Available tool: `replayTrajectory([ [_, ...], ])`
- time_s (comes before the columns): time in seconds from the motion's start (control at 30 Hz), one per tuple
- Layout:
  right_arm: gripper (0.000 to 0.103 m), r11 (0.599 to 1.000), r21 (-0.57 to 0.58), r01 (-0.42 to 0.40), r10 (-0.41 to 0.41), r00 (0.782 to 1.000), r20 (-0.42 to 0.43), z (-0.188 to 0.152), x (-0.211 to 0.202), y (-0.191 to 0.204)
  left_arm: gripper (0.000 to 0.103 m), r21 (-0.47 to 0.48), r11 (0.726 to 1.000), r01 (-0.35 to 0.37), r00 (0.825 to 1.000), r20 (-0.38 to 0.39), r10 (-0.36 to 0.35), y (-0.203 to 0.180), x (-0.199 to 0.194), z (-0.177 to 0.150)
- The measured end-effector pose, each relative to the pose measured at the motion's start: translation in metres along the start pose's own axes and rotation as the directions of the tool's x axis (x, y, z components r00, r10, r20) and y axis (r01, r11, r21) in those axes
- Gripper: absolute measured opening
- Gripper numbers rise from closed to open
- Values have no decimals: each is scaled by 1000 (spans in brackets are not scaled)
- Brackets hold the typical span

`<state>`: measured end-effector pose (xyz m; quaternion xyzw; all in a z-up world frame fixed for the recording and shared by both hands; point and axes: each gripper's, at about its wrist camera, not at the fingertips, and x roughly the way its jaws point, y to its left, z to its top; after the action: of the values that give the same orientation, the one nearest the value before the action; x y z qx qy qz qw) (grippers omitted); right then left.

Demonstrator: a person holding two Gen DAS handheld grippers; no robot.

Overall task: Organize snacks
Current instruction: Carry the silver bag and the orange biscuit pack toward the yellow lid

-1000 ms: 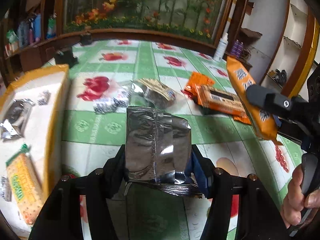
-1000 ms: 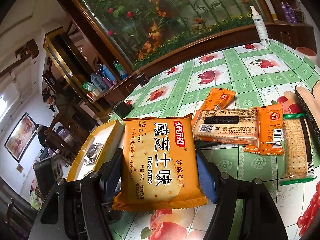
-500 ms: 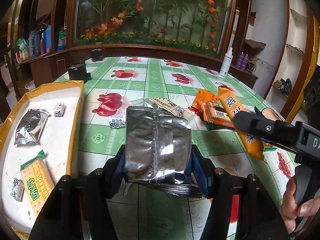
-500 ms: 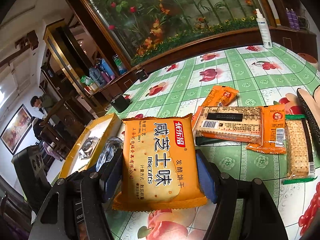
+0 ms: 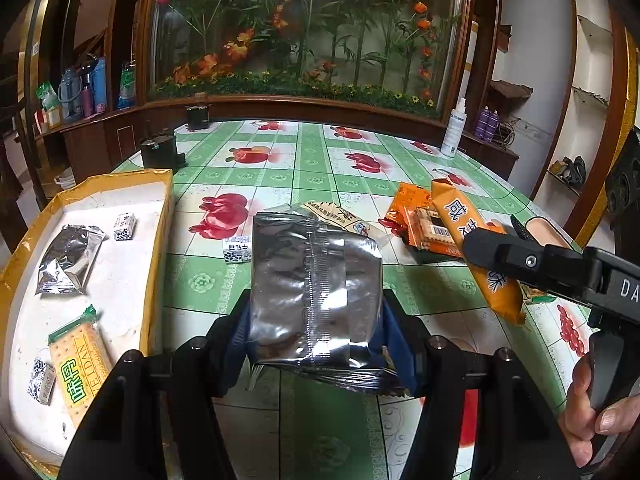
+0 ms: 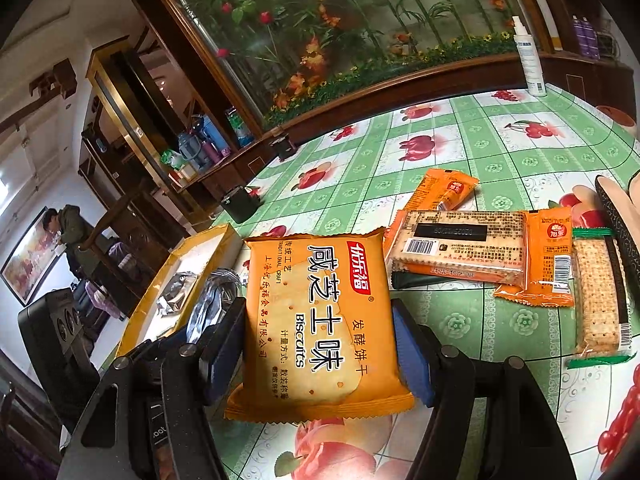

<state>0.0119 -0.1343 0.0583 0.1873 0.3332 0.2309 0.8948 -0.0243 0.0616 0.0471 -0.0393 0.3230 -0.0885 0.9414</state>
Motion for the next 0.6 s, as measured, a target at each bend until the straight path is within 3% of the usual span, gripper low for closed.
replayTrajectory([
  [0.6, 74, 1000, -21, -6, 7, 1000, 4, 1, 0, 5, 60, -4, 1000, -31, 999, 41, 31, 1, -7, 0],
])
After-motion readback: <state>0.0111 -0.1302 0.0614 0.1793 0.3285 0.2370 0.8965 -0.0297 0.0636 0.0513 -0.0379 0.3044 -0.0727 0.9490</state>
